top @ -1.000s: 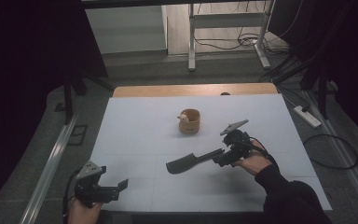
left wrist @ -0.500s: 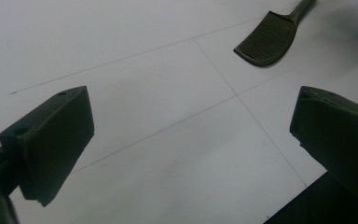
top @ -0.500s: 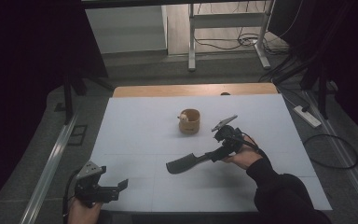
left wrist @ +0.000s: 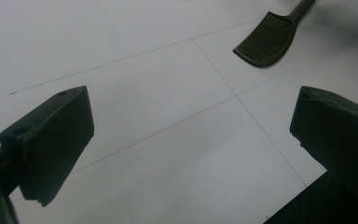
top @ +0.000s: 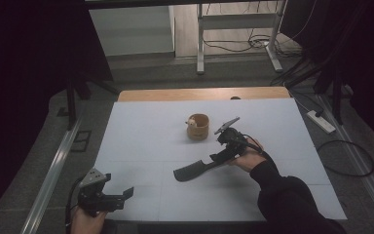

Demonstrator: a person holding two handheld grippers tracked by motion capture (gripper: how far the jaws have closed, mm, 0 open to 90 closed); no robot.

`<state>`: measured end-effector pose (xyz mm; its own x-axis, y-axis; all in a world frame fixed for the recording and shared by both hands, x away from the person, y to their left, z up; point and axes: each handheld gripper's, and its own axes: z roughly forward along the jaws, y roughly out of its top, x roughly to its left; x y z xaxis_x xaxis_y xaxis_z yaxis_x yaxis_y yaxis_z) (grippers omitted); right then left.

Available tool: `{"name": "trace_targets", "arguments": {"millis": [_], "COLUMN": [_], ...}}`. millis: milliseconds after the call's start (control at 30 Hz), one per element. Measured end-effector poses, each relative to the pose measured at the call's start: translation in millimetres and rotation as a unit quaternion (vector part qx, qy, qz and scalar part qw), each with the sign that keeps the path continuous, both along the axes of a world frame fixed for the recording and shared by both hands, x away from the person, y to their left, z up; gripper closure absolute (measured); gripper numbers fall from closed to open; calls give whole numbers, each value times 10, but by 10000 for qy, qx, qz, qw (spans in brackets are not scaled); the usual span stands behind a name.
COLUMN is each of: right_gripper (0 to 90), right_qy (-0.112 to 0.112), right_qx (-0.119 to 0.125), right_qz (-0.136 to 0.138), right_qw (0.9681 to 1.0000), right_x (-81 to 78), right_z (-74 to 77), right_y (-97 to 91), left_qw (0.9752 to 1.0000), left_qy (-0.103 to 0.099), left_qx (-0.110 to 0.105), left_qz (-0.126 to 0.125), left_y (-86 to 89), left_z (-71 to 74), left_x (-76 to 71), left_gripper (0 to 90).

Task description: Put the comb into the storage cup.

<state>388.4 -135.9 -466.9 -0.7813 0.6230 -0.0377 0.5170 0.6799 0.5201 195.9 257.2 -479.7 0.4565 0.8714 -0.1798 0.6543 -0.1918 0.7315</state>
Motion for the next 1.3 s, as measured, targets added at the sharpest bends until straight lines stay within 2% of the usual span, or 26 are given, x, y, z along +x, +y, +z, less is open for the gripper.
{"name": "trace_targets", "arguments": {"millis": [33,67,100,133,167,200,233,267,300,333,367,433,500,633,733,967,1200,1300], "right_gripper": [298,298,371,507,507,618,618,657,706,794,794,892,897,897,897,897,897,897], "right_qy": [-18,-18,-38,33,33,107,107,140,207,246,246,233,222,193,227,347,384,395], "right_qx": [19,19,36,105,105,124,124,121,122,90,90,69,101,-5,-116,-162,-324,-317], "right_qz": [9,9,25,72,72,131,131,138,143,189,189,238,258,300,281,241,296,308], "right_qw": [10000,10000,10000,9999,9999,9998,9998,9997,9996,9995,9995,9994,9994,9994,9993,9990,9983,9982], "right_x": [4,4,9,29,29,55,55,66,83,108,108,121,130,128,138,179,184,168], "right_z": [2,2,5,11,11,8,8,5,-4,-19,-19,-24,-22,-58,-148,-289,-373,-372], "right_y": [-2,-2,-4,-8,-8,-13,-13,-15,-19,-28,-28,-38,-47,-40,-40,-73,-75,-80], "left_qw": [10000,10000,10000,10000,10000,10000,10000,10000,10000,10000,10000,10000,10000,10000,10000,10000,10000,10000], "left_qy": [1,1,4,-1,-1,-2,-2,-1,-2,-3,-3,-4,-4,-6,-7,-12,-20,-21], "left_qx": [-4,-4,-4,-4,-4,-1,-1,-6,-6,-7,-8,-8,-8,-9,-4,-5,-2,-3], "left_qz": [-4,-4,-7,-6,-6,-4,-4,-5,-6,-8,-8,-9,-11,-15,-24,-33,-42,-44], "left_y": [0,0,0,-1,-1,0,0,0,0,0,0,1,1,2,0,0,-3,-3], "left_z": [0,0,1,0,0,0,0,0,0,0,0,0,0,0,1,1,2,2], "left_x": [0,0,0,0,0,0,0,0,0,0,0,0,0,0,-1,-1,-1,-1], "left_gripper": [3,3,3,2,3,3,3,3,3,3,3,3,3,3,3,3,3,4]}}
